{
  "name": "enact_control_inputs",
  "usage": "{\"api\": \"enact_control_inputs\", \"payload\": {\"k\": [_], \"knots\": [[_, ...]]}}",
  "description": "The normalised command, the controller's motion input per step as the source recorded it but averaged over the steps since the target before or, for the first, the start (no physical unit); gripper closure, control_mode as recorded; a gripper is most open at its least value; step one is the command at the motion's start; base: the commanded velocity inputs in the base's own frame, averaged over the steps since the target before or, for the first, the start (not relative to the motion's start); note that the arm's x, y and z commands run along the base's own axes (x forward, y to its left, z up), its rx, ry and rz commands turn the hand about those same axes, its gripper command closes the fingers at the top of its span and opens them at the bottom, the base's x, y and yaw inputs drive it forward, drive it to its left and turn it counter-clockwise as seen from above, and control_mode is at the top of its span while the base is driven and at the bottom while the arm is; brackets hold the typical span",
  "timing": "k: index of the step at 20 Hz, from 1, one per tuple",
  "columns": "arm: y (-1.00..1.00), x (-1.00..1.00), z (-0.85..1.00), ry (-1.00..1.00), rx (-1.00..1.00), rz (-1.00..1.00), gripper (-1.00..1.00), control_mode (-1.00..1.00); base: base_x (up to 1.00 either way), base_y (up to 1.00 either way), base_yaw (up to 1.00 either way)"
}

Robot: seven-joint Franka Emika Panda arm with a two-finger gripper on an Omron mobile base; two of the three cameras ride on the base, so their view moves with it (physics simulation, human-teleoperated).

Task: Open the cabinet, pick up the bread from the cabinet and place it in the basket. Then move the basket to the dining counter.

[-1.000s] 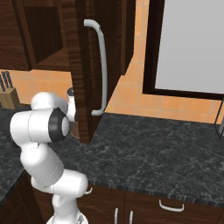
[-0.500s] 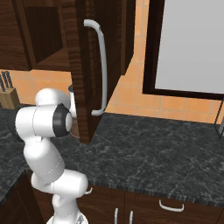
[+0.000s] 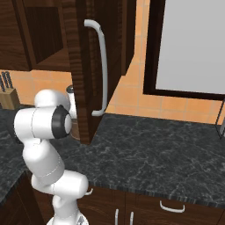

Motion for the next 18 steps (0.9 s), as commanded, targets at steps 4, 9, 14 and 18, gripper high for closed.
{"api": "enact_control_inputs", "payload": {"k": [4,9,14,18], "knots": [[0.03,0.0,-0.14,0.02,0.0,-0.04,-1.0,-1.0,0.0,0.0,0.0],[0.0,0.12,-0.38,0.03,-0.02,0.0,-1.0,-1.0,0.0,0.0,0.0],[0.15,-0.13,-0.03,-0.12,0.0,-0.03,-1.0,-1.0,0.0,0.0,0.0],[0.02,-0.42,0.3,-0.08,0.07,0.0,-1.0,-1.0,0.0,0.0,0.0]]}}
